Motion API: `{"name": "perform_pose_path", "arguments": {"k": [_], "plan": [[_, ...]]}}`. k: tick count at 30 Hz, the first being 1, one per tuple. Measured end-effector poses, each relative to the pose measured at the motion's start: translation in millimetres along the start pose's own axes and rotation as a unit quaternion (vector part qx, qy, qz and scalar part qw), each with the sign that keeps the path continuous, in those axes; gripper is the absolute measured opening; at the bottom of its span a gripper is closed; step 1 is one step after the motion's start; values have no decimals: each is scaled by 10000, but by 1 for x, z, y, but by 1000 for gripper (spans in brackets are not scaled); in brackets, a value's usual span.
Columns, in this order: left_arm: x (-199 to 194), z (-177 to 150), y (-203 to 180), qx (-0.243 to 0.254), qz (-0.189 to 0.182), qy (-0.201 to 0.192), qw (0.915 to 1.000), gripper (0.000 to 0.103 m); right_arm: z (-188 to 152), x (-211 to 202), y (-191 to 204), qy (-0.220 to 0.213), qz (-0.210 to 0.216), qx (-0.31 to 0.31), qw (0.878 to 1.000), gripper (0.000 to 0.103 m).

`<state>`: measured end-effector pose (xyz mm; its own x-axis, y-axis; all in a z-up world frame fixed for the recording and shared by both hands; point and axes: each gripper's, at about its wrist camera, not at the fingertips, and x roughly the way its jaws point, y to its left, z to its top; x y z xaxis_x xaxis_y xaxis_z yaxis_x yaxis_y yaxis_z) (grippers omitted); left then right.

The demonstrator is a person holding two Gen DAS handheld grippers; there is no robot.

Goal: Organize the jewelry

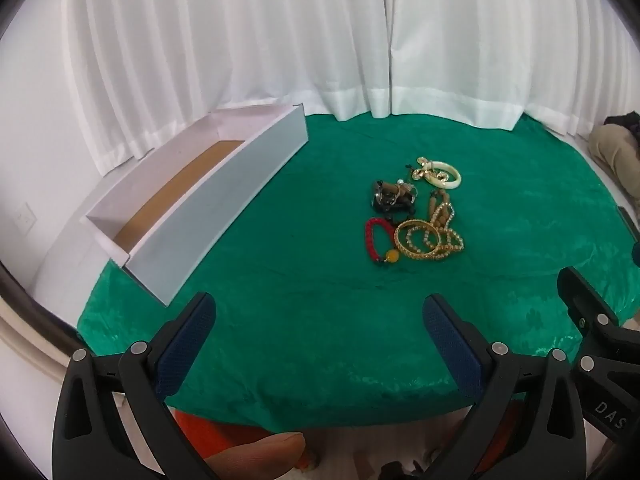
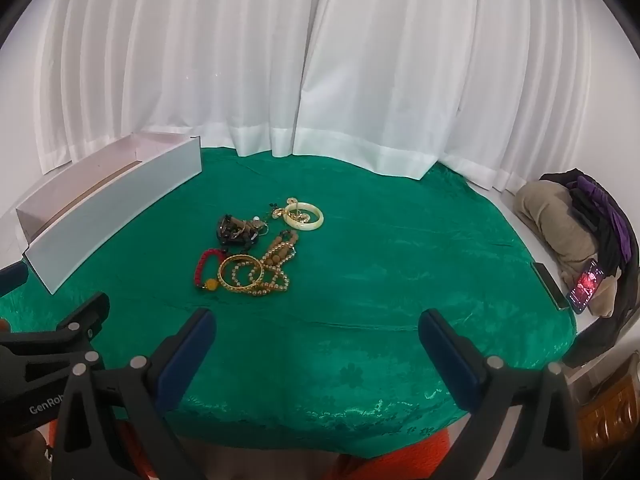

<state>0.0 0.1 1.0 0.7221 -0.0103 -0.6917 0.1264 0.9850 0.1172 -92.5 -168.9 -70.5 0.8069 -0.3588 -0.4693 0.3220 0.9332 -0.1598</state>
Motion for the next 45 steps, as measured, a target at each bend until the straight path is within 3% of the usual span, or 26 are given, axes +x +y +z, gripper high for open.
{"name": "perform_pose_path", "arguments": {"k": [29,45], "plan": [[1,-4,-4,71,-138,39,9999,103,1,-7,-3,-160,-31,117,9998,103],[2,-3,-10,215,-13,-21,9998,103,3,-8,-4,-176,-37,116,9998,103]]}}
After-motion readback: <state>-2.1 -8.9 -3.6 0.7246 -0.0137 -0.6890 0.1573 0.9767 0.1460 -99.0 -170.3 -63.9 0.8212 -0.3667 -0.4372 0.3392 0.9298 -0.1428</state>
